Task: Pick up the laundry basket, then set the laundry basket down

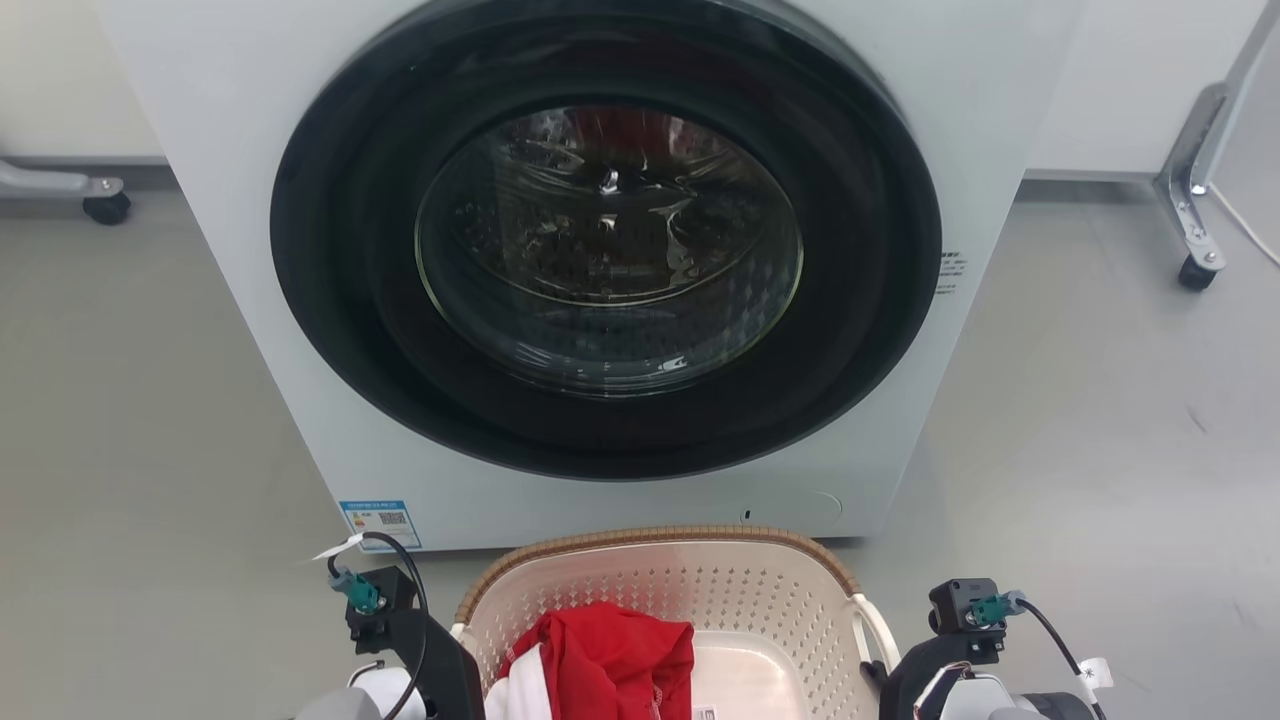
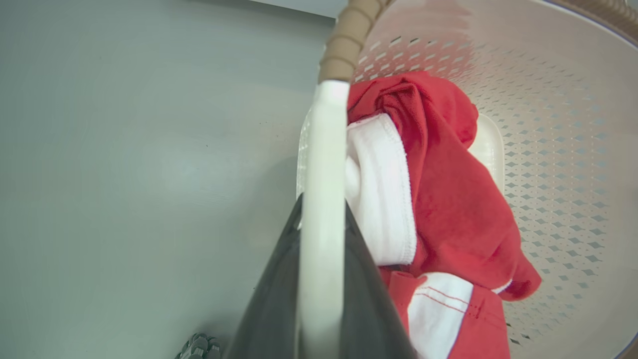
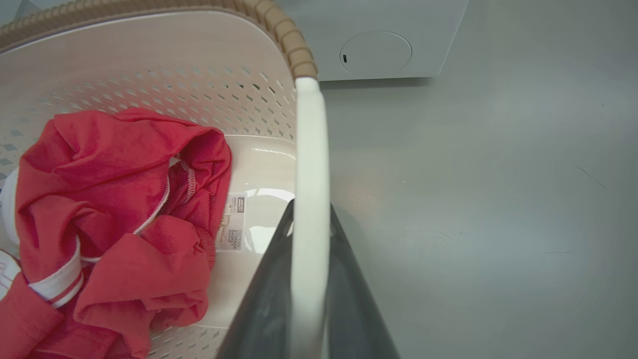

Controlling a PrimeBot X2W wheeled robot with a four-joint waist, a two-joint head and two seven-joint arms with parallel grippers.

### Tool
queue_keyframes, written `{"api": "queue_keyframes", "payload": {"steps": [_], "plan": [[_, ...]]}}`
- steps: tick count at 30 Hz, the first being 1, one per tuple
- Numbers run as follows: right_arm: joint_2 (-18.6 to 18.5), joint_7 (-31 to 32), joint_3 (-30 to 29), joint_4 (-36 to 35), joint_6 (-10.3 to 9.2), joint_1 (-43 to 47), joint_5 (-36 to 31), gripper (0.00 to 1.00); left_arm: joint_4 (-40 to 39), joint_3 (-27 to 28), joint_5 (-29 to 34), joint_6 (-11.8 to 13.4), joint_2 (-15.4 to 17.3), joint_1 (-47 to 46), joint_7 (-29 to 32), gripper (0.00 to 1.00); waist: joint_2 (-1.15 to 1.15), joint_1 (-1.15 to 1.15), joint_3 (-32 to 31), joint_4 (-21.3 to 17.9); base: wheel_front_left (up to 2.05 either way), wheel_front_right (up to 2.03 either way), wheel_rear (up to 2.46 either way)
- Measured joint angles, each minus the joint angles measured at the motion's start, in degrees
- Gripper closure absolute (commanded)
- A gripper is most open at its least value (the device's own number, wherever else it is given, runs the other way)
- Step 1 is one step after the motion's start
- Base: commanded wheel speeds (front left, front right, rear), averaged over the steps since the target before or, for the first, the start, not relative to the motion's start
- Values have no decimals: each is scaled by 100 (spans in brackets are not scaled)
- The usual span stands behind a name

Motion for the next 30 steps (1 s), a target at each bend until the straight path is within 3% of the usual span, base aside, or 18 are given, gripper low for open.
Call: {"api": "queue_keyframes", "payload": {"steps": [30], "plan": [[-1, 334, 293, 5, -92, 354, 686, 100, -7, -286, -353, 92, 14, 424, 152, 100, 1, 1, -335, -104, 0, 0, 0]]}}
